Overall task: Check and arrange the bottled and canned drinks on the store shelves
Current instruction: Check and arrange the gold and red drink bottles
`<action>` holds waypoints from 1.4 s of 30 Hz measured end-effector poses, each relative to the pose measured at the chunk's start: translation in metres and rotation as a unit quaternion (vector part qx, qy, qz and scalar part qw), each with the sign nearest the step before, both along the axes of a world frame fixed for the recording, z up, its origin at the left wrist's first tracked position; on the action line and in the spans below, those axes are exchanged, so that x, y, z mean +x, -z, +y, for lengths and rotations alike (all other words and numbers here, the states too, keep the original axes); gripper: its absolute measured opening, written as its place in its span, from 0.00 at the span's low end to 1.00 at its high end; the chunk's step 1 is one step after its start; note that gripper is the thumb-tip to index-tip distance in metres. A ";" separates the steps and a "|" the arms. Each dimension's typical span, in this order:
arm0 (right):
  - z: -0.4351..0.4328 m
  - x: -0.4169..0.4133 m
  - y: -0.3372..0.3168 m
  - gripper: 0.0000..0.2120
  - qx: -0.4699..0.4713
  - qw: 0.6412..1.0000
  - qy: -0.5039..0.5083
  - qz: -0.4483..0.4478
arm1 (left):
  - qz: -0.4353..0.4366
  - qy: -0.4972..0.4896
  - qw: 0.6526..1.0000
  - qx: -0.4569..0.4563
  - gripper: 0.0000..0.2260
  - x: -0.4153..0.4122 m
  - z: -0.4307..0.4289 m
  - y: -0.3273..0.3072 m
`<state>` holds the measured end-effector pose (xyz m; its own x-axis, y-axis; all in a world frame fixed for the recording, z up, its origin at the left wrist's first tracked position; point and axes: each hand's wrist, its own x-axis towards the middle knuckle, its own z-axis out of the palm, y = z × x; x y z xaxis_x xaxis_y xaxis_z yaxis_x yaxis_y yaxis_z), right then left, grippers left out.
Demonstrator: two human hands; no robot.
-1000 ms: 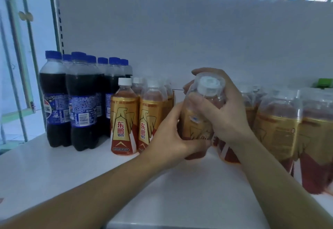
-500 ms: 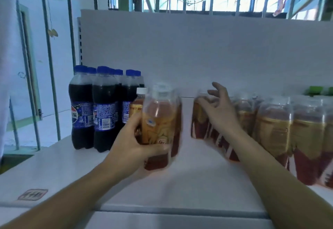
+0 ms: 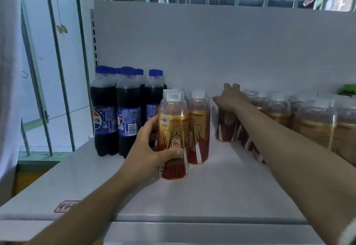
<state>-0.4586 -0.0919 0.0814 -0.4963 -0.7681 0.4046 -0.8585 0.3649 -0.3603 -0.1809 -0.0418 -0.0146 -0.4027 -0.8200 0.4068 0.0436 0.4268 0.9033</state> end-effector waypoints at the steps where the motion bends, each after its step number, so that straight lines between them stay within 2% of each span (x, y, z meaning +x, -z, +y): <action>1: 0.000 0.001 -0.001 0.29 0.001 1.000 0.009 0.012 | -0.010 -0.004 1.000 -0.015 0.40 -0.001 0.000 0.000; 5: 0.008 0.001 -0.008 0.23 0.000 0.994 0.045 0.102 | -0.039 -0.024 0.998 -0.048 0.35 0.004 -0.001 -0.003; 7: 0.011 -0.001 -0.008 0.22 0.016 0.992 0.054 0.116 | -0.059 -0.020 0.997 -0.055 0.35 0.010 -0.007 -0.005; 10: 0.014 -0.005 -0.001 0.23 0.024 0.995 0.037 0.093 | -0.070 -0.009 0.996 -0.060 0.34 0.016 -0.009 -0.008; 14: 0.014 0.001 0.003 0.24 -0.054 0.996 0.028 0.071 | -0.071 -0.004 0.996 -0.060 0.34 0.018 -0.013 -0.005; 18: 0.017 0.012 0.004 0.29 -0.097 0.995 0.027 0.007 | -0.072 0.010 0.995 -0.062 0.36 0.018 -0.014 -0.007; 21: 0.031 0.018 0.000 0.28 -0.129 0.991 0.021 -0.024 | -0.089 -0.005 0.993 -0.082 0.41 0.018 -0.009 -0.007; 23: 0.047 0.022 -0.003 0.28 -0.157 0.987 0.010 -0.039 | -0.091 -0.069 0.983 -0.146 0.42 0.017 -0.006 -0.005; 25: 0.065 0.027 -0.005 0.27 -0.183 0.982 0.001 -0.040 | -0.041 -0.106 0.957 -0.268 0.34 0.016 0.003 -0.005; 26: 0.074 0.031 -0.007 0.27 -0.195 0.980 0.000 -0.035 | -0.010 -0.101 0.943 -0.317 0.29 0.014 0.009 -0.007; 28: 0.094 0.037 -0.011 0.26 -0.223 0.975 -0.005 -0.024 | 0.013 -0.041 0.936 -0.348 0.22 0.003 0.026 -0.012; 31: 0.123 0.048 -0.022 0.23 -0.265 0.964 -0.027 -0.013 | -0.023 0.058 0.962 -0.268 0.23 -0.024 0.049 -0.020; 34: 0.145 0.054 -0.032 0.20 -0.321 0.945 -0.057 -0.030 | -0.062 0.108 0.985 -0.121 0.37 -0.058 0.060 -0.026; 37: 0.159 0.054 -0.042 0.17 -0.379 0.915 -0.094 -0.101 | -0.042 0.152 0.986 -0.047 0.43 -0.086 0.060 -0.034; 39: 0.159 0.050 -0.047 0.12 -0.409 0.892 -0.124 -0.150 | -0.009 0.210 0.978 -0.011 0.40 -0.101 0.062 -0.037; 42: 0.156 0.040 -0.052 0.06 -0.432 0.870 -0.168 -0.166 | 0.061 0.228 0.971 0.029 0.29 -0.121 0.060 -0.038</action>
